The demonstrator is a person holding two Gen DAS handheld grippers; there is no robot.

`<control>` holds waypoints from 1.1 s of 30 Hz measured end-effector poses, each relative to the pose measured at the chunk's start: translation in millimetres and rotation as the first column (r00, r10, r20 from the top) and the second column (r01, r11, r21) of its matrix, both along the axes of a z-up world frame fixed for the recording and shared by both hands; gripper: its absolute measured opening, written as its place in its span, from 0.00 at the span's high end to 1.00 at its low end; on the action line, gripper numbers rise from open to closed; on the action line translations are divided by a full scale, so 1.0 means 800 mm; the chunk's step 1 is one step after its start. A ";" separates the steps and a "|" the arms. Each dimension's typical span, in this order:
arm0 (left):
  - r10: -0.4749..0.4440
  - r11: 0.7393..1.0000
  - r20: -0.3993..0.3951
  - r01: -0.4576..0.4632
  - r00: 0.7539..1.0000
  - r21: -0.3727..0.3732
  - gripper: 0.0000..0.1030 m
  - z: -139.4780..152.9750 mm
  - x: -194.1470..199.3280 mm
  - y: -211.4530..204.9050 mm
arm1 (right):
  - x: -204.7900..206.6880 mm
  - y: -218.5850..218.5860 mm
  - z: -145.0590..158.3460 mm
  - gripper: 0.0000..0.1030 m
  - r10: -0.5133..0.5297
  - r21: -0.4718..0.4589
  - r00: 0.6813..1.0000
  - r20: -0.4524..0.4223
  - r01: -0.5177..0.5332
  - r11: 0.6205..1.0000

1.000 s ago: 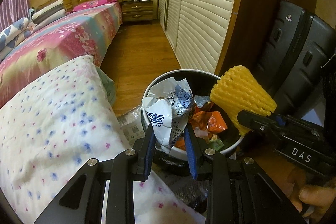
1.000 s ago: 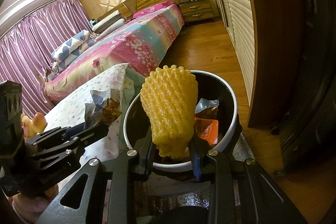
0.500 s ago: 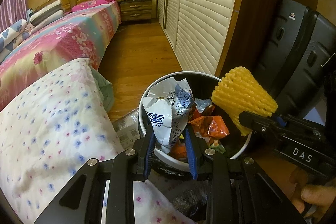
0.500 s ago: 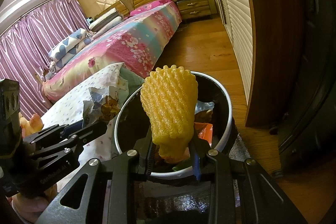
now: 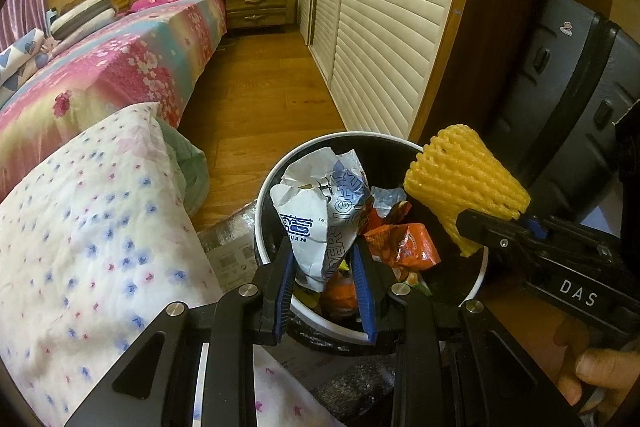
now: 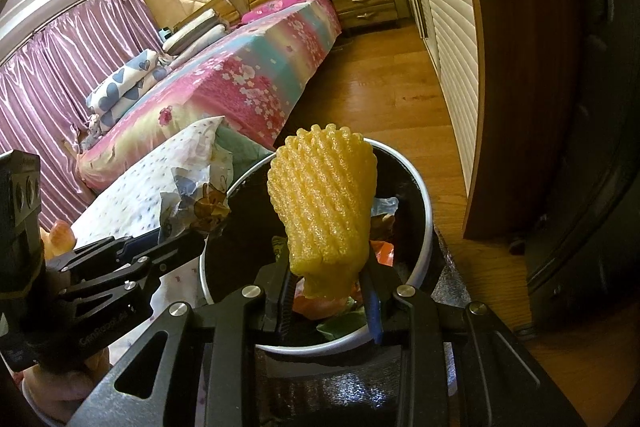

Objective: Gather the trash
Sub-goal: 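Open left gripper dropping the white wrapper while right gripper drops the foam net into bin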

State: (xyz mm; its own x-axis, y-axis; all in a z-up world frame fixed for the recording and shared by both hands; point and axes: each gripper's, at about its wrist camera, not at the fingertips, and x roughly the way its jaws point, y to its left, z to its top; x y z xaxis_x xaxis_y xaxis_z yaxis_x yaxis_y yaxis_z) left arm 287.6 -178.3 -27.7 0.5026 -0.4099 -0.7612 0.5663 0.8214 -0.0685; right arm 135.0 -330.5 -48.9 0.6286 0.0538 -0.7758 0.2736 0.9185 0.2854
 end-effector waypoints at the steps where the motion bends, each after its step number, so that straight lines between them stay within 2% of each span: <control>1: -0.001 1.000 -0.001 0.001 1.000 0.001 0.74 0.000 0.001 -0.001 | 0.001 -0.001 -0.001 0.72 0.001 0.000 1.000 -0.003 -0.001 1.000; 19: -0.003 1.000 -0.006 0.003 1.000 0.019 0.73 -0.003 0.007 -0.009 | 0.013 -0.007 -0.005 0.69 0.005 0.002 1.000 -0.021 -0.005 1.000; 24: -0.009 1.000 -0.010 0.009 1.000 0.023 0.70 -0.002 0.008 -0.010 | 0.014 -0.008 -0.006 0.68 0.004 0.011 1.000 -0.026 -0.004 1.000; 26: -0.009 1.000 -0.010 0.009 1.000 0.022 0.67 -0.001 0.009 -0.009 | 0.014 -0.009 -0.006 0.66 0.007 0.010 1.000 -0.024 -0.007 1.000; 30: 0.001 1.000 0.001 -0.001 1.000 0.019 0.50 0.003 0.007 -0.003 | 0.014 -0.011 -0.004 0.61 -0.001 0.011 1.000 -0.024 0.001 1.000; 31: 0.003 1.000 0.004 -0.003 1.000 0.016 0.50 0.005 0.005 0.000 | 0.013 -0.011 -0.003 0.57 -0.005 0.011 1.000 -0.023 0.005 1.000; 33: 0.009 1.000 0.004 -0.009 1.000 0.008 0.50 0.007 0.001 0.008 | 0.011 -0.010 -0.001 0.54 -0.008 0.017 1.000 -0.015 0.008 1.000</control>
State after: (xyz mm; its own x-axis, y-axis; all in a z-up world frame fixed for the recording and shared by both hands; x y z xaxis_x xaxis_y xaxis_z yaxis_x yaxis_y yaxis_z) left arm 288.6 -172.2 -22.5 0.5092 -0.3996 -0.7623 0.5593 0.8268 -0.0598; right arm 143.4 -338.8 -49.8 0.6172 0.0621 -0.7844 0.2857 0.9112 0.2969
